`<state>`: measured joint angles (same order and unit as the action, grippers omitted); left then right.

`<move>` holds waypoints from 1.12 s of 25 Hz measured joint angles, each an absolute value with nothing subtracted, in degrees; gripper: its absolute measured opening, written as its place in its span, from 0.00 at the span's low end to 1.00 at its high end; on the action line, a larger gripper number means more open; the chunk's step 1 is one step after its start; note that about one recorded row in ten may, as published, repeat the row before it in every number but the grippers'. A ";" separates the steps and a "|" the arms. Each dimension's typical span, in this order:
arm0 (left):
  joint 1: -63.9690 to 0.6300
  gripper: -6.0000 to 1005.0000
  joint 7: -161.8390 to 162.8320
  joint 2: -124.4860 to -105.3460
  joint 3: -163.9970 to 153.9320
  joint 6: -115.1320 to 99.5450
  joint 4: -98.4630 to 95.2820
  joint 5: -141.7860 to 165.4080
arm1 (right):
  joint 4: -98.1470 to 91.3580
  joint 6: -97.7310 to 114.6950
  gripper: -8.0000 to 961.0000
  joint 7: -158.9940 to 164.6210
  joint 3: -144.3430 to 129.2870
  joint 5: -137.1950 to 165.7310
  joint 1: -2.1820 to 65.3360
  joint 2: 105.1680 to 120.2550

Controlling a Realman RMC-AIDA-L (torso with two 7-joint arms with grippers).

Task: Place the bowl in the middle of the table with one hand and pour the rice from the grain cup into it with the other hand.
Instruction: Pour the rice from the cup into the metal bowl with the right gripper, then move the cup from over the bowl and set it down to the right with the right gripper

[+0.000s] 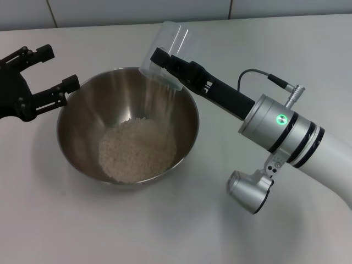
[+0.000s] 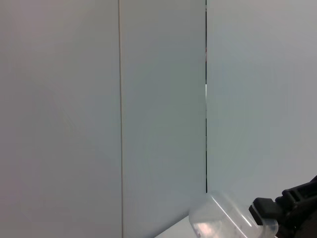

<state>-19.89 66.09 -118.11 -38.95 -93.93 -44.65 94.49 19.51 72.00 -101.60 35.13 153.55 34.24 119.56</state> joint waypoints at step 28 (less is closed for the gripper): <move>-19.16 0.81 66.90 -117.35 -34.44 -98.96 -44.85 93.77 | 31.58 76.44 0.03 -68.41 35.31 140.85 25.48 119.81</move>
<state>-19.16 66.90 -117.35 -34.44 -98.96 -44.85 93.77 31.58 76.44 -68.41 35.31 140.85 25.48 119.81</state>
